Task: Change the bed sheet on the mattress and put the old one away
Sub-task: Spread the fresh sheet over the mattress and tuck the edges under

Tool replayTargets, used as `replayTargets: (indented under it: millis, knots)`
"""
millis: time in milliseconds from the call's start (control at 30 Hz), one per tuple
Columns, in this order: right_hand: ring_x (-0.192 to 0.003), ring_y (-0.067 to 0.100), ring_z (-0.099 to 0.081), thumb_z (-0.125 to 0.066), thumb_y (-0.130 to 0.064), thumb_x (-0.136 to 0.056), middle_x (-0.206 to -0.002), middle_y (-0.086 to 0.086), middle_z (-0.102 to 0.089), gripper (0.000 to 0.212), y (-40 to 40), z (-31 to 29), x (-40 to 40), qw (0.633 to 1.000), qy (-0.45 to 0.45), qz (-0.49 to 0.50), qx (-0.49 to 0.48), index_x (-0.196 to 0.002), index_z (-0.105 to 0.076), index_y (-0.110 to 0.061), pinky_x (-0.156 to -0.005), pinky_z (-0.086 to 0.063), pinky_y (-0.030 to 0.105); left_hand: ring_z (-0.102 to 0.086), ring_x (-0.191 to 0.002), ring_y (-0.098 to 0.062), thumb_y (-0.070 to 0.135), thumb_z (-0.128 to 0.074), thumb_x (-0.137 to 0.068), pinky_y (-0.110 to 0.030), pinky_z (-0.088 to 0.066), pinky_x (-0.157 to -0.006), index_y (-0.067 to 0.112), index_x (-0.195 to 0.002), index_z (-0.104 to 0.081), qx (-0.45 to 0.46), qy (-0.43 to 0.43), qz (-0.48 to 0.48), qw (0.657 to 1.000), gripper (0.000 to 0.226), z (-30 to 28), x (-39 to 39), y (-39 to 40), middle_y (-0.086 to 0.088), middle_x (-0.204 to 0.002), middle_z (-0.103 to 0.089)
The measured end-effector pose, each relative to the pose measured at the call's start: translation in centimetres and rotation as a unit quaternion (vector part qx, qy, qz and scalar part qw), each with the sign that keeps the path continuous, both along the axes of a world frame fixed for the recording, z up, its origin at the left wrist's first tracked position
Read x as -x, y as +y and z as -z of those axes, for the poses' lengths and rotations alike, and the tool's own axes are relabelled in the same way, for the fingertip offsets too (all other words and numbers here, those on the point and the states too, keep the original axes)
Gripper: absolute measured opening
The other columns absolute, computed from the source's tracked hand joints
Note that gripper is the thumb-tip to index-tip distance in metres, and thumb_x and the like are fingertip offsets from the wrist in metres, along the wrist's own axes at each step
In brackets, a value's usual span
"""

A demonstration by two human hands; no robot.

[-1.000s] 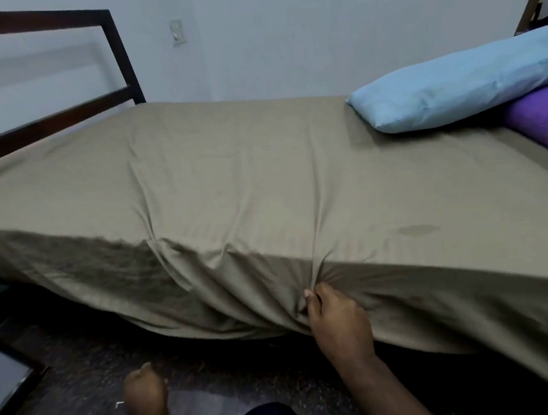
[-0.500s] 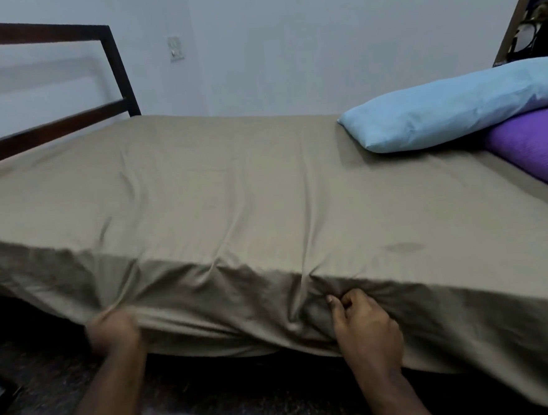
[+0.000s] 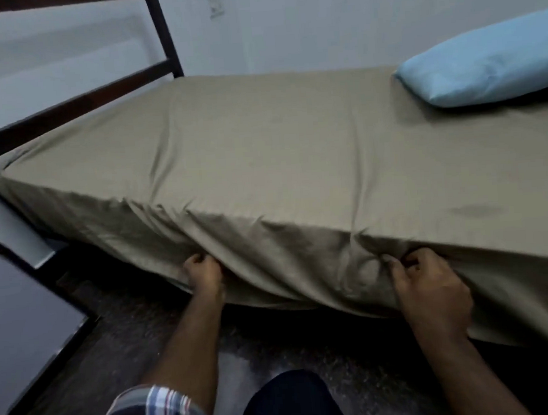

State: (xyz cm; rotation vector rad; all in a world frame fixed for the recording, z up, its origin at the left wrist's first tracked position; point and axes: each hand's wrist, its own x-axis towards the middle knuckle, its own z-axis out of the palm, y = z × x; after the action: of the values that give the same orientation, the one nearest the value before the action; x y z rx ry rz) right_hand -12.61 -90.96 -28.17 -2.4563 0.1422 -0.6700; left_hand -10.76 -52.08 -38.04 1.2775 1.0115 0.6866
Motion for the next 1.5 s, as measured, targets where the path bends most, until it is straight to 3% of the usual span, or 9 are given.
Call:
replayTargets:
  millis: [300, 500, 700, 833, 967, 1133, 1267, 1400, 1500]
  knots:
    - [-0.063, 0.038, -0.063, -0.059, -0.032, -0.091, -0.076, 0.012, -0.063, 0.025, -0.7, 2.4, 0.7, 0.996, -0.059, -0.048, 0.041, -0.075, -0.056, -0.013, -0.051, -0.047, 0.038, -0.062, -0.072, -0.028, 0.022, -0.062, -0.093, -0.048, -0.056, -0.074, 0.010, -0.067, -0.054, -0.016, 0.092, -0.044, 0.995, 0.030, -0.4, 5.6, 0.3, -0.021, -0.071, -0.064]
    - [-0.067, 0.026, -0.063, -0.066, -0.035, -0.092, -0.070, 0.002, -0.065, 0.026, -2.7, 2.3, 2.3, 0.980, -0.033, -0.020, -0.194, -0.074, -0.063, -0.016, -0.064, -0.048, 0.034, -0.061, -0.099, -0.034, 0.017, -0.062, -0.095, -0.038, -0.043, -0.090, -0.001, -0.107, -0.060, -0.099, 0.036, -0.068, 0.992, 0.021, -7.3, 3.6, -12.5, -0.025, -0.107, -0.065]
    - [-0.036, 0.008, -0.049, -0.059, -0.017, -0.099, -0.062, 0.008, -0.057, 0.027, -9.8, 3.0, 1.5, 0.723, 0.010, 0.212, -0.657, -0.073, -0.060, -0.012, -0.041, -0.038, 0.021, -0.048, -0.054, -0.016, 0.023, -0.062, -0.099, -0.027, -0.037, -0.052, 0.017, -0.071, -0.060, -0.014, -0.060, 0.395, 0.917, 0.028, -11.9, 5.4, -34.5, -0.003, -0.062, -0.057]
    - [-0.067, 0.019, -0.065, -0.053, -0.019, -0.101, -0.083, 0.012, -0.066, 0.018, -11.4, 3.1, 2.4, 0.574, 0.020, 0.208, -0.792, -0.097, -0.064, -0.005, -0.060, -0.051, 0.026, -0.058, -0.055, -0.011, 0.044, -0.061, -0.096, -0.018, -0.039, -0.044, 0.012, -0.093, -0.070, 0.174, 0.042, 0.521, 0.835, 0.033, -15.0, 4.3, -41.1, -0.004, -0.081, -0.072]
    - [-0.082, 0.020, -0.069, -0.049, -0.021, -0.103, -0.097, 0.012, -0.071, 0.025, -13.0, 3.5, 1.8, 0.515, -0.013, 0.225, -0.827, -0.109, -0.066, -0.005, -0.073, -0.054, 0.029, -0.062, -0.058, -0.011, 0.051, -0.063, -0.092, -0.016, -0.039, -0.047, 0.012, -0.099, -0.071, 0.189, 0.083, 0.572, 0.794, 0.040, -15.6, 2.3, -44.6, -0.003, -0.088, -0.076]
    - [-0.067, 0.017, -0.059, -0.055, -0.003, -0.097, -0.081, 0.009, -0.064, 0.013, -17.1, 5.1, 1.4, 0.535, -0.019, 0.304, -0.788, -0.104, -0.065, -0.009, -0.057, -0.046, 0.026, -0.064, -0.055, -0.018, 0.040, -0.070, -0.091, -0.032, -0.054, -0.056, 0.010, -0.076, -0.072, -0.159, 0.147, 0.623, 0.752, 0.033, -10.5, 1.5, -45.9, -0.011, -0.077, -0.075]
    - [-0.071, 0.018, -0.064, -0.065, -0.016, -0.097, -0.088, 0.007, -0.067, 0.017, -18.1, 6.0, 0.4, 0.551, 0.042, 0.253, -0.794, -0.112, -0.060, -0.013, -0.057, -0.049, 0.027, -0.068, -0.103, -0.031, 0.044, -0.062, -0.091, -0.037, -0.054, -0.079, 0.021, -0.111, -0.068, -0.561, 0.166, 0.573, 0.574, 0.032, -6.3, 2.0, -45.4, -0.008, -0.110, -0.071]
    - [-0.068, 0.016, -0.064, -0.068, -0.010, -0.093, -0.082, 0.005, -0.067, 0.009, -19.1, 6.8, 0.3, 0.566, 0.063, 0.250, -0.783, -0.097, -0.062, -0.016, -0.053, -0.045, 0.024, -0.068, -0.055, -0.031, 0.028, -0.088, -0.063, -0.033, -0.050, -0.043, 0.018, -0.091, -0.063, -0.732, 0.078, 0.549, 0.396, 0.039, -4.2, 2.3, -44.9, -0.007, -0.075, -0.067]
    - [-0.066, 0.015, -0.061, -0.062, -0.005, -0.093, -0.077, 0.003, -0.065, 0.010, -20.0, 7.6, 0.8, 0.574, 0.058, 0.277, -0.768, -0.093, -0.065, -0.015, -0.054, -0.043, 0.023, -0.055, -0.033, -0.026, 0.017, -0.091, -0.047, -0.023, -0.037, -0.032, 0.017, -0.069, -0.062, -0.765, 0.048, 0.536, 0.354, 0.037, -3.6, 1.5, -44.6, -0.004, -0.051, -0.058]
